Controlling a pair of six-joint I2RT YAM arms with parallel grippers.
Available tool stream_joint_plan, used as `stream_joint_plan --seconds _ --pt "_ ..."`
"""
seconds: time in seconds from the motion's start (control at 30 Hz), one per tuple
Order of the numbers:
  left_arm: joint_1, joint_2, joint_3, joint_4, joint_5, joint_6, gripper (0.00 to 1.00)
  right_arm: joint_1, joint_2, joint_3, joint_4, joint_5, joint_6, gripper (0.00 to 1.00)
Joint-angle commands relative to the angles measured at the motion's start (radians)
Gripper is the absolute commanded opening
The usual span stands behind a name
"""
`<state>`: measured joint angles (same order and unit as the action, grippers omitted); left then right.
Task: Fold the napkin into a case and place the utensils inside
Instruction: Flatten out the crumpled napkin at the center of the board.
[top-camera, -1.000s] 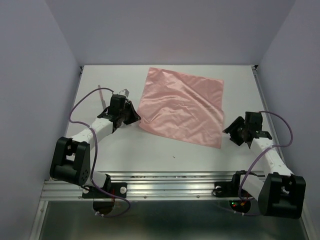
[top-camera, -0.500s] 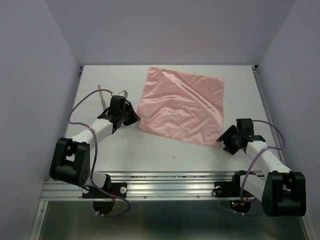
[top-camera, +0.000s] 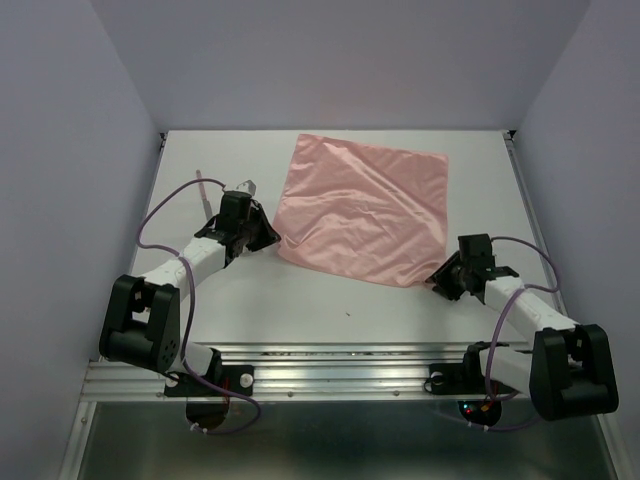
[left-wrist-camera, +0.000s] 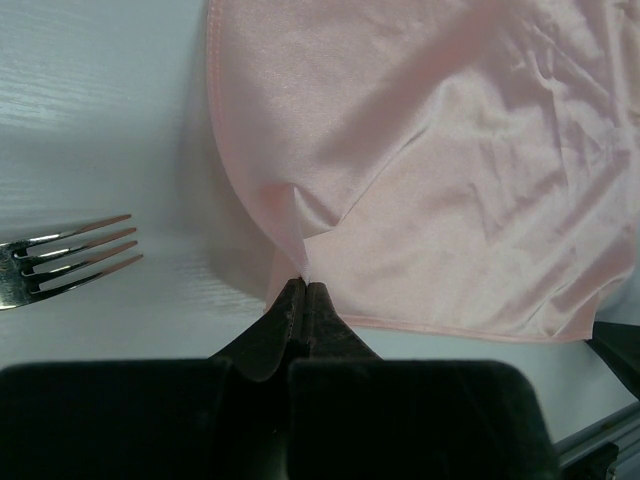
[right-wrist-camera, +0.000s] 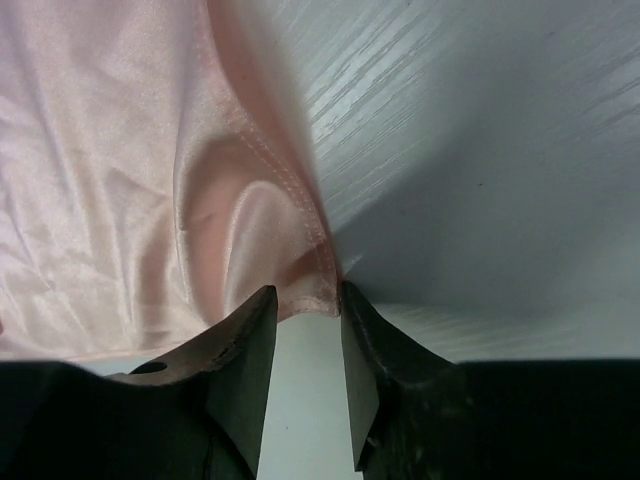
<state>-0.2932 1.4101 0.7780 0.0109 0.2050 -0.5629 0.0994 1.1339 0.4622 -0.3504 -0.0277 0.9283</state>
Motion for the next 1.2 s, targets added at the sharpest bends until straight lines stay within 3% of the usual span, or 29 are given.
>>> stream_joint_plan --seconds 0.0,0.23,0.53,0.63,0.67,0.8,0.9,1.17 --pt "-0.003 -0.028 0.010 0.018 -0.003 0.012 0.00 0.006 -0.008 -0.010 0.005 0.075 0.018 0.35" --pt "-0.003 -0.023 0.009 0.018 0.000 0.017 0.00 0.006 -0.056 -0.014 0.008 0.098 0.014 0.02" --pt "-0.003 -0.028 0.010 0.017 0.027 0.009 0.00 0.006 -0.197 0.030 -0.122 0.254 0.007 0.01" --pt "-0.003 -0.023 0.012 0.015 0.019 0.015 0.00 0.006 -0.227 0.026 -0.154 0.235 0.004 0.01" --pt "-0.001 -0.022 0.012 0.015 0.020 0.017 0.00 0.006 -0.227 0.021 -0.153 0.220 0.003 0.01" --pt "-0.004 -0.011 0.012 0.027 0.048 0.011 0.00 0.006 -0.229 -0.029 -0.134 0.167 0.041 0.35" --pt "-0.003 -0.010 0.010 0.031 0.051 0.009 0.00 0.006 -0.223 -0.046 -0.134 0.170 0.052 0.47" --pt "-0.003 0.000 0.014 0.024 0.039 0.017 0.00 0.016 -0.091 -0.053 -0.061 0.130 0.001 0.49"
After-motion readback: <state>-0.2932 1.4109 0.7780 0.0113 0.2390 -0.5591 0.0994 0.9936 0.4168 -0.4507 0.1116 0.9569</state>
